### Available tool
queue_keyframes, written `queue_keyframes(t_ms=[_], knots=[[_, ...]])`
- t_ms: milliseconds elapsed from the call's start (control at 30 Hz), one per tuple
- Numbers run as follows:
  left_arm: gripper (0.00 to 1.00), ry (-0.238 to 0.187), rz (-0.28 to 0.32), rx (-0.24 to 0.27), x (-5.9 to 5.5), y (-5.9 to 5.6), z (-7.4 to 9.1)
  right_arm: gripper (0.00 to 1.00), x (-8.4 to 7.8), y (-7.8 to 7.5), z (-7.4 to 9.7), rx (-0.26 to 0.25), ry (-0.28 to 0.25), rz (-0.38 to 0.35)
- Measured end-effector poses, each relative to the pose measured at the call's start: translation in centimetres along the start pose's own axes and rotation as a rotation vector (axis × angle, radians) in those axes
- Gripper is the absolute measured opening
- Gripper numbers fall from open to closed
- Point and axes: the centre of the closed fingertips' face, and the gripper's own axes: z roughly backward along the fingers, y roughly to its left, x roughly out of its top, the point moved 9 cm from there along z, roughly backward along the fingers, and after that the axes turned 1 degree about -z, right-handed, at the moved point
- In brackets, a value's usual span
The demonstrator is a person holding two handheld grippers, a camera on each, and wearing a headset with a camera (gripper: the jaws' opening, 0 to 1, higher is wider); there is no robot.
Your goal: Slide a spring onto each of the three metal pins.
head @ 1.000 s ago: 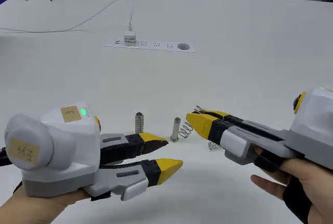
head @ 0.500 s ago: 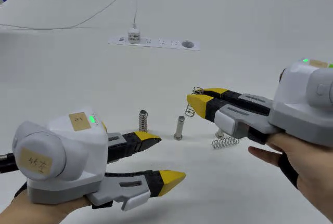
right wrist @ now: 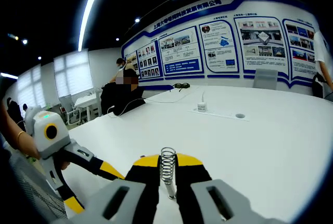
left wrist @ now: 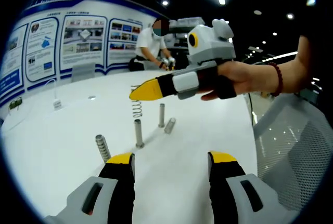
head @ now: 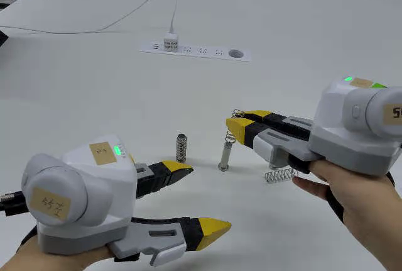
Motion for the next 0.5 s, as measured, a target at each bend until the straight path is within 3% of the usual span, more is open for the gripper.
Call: queue_keyframes(t_ms=[500], knots=[[0.61, 0.001, 0.029, 0.044, -0.09, 0.33, 0.61, 0.11, -0.98, 0.26, -0.46, -0.01, 0.04, 0.084]])
